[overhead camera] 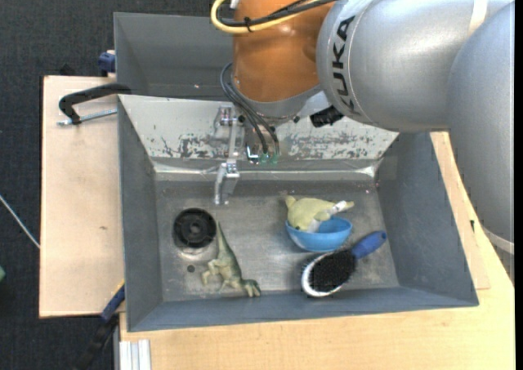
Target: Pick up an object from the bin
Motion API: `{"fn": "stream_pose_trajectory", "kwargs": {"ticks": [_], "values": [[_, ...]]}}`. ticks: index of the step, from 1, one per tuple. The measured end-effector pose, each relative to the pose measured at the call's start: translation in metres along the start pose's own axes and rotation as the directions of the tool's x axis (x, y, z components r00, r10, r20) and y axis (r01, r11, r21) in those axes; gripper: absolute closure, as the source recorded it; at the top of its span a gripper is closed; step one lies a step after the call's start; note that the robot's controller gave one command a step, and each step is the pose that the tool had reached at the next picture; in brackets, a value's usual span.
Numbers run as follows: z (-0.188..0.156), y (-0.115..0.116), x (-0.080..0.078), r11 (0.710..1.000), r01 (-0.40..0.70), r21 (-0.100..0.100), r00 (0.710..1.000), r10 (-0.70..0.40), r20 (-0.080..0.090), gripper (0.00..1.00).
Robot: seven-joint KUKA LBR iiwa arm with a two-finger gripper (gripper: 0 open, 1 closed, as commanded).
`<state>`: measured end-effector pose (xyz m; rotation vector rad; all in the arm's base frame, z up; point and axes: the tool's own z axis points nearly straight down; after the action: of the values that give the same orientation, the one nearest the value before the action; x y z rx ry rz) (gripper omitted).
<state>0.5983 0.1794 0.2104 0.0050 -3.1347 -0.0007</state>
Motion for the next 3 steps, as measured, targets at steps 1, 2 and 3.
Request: {"fn": "stream_pose_trajectory", "kwargs": {"ticks": [1, 2, 3], "values": [[0.119, 0.010, 0.054, 0.948, 0.319, -0.003, 0.947, -0.318, 0.030, 0.00], [0.129, 0.055, 0.050, 0.735, 0.678, 0.005, 0.734, -0.678, 0.013, 0.00], [0.129, 0.054, 0.050, 0.737, 0.676, 0.004, 0.737, -0.676, 0.011, 1.00]]}}
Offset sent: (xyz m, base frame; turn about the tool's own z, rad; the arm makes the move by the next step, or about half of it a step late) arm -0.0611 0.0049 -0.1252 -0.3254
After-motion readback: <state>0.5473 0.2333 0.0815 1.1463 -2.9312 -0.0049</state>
